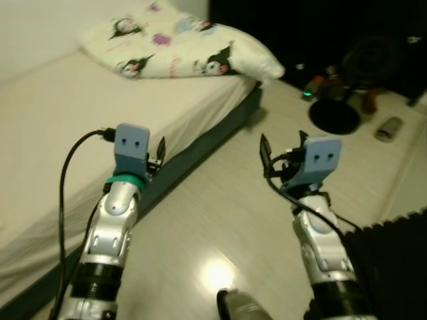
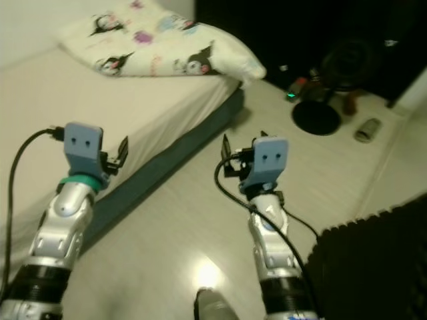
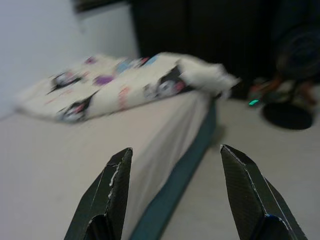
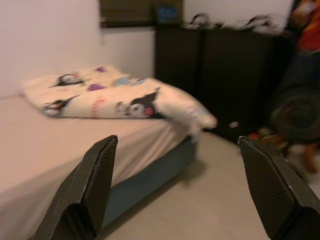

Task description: Clean up the room

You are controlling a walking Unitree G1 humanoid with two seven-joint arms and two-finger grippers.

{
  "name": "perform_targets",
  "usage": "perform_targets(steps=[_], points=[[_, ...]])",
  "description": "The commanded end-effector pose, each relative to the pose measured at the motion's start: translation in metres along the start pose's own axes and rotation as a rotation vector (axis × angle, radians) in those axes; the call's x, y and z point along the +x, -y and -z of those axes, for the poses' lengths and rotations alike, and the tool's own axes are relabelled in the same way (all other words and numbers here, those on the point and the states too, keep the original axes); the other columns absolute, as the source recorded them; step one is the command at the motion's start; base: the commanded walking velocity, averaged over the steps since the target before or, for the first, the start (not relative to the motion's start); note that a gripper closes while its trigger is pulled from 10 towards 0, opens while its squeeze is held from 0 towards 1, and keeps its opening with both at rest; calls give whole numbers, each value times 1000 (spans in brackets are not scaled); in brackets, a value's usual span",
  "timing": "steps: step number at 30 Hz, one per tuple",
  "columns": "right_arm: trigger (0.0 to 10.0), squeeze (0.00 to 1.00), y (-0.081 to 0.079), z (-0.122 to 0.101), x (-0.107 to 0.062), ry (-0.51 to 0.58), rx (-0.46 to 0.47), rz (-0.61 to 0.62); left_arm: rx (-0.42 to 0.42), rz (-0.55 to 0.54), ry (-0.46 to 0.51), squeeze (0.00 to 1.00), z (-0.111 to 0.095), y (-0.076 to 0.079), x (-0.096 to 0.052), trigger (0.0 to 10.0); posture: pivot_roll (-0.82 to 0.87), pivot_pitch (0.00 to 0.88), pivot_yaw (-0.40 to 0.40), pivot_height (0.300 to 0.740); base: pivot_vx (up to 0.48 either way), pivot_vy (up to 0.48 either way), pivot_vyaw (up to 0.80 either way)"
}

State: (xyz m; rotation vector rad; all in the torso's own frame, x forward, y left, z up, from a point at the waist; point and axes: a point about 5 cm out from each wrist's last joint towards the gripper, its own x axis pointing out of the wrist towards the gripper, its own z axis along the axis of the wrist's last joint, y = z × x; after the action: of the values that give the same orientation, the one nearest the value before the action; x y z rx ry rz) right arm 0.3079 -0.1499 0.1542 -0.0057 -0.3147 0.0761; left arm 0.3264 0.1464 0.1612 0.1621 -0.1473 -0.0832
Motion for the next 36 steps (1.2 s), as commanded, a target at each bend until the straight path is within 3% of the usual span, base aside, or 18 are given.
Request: perform_targets(steps=[1,36], points=[[10000,0,-3,5,-3,-22,15,1,-6,-11,-35,0,8,-3,-3,10000,-114,56,46,740,0,0,0],[10000,0,-4,6,-2,-30,26,-10,-24,-11,-31,0,7,-1,1,10000,-116,51,44,740,0,0,-735]])
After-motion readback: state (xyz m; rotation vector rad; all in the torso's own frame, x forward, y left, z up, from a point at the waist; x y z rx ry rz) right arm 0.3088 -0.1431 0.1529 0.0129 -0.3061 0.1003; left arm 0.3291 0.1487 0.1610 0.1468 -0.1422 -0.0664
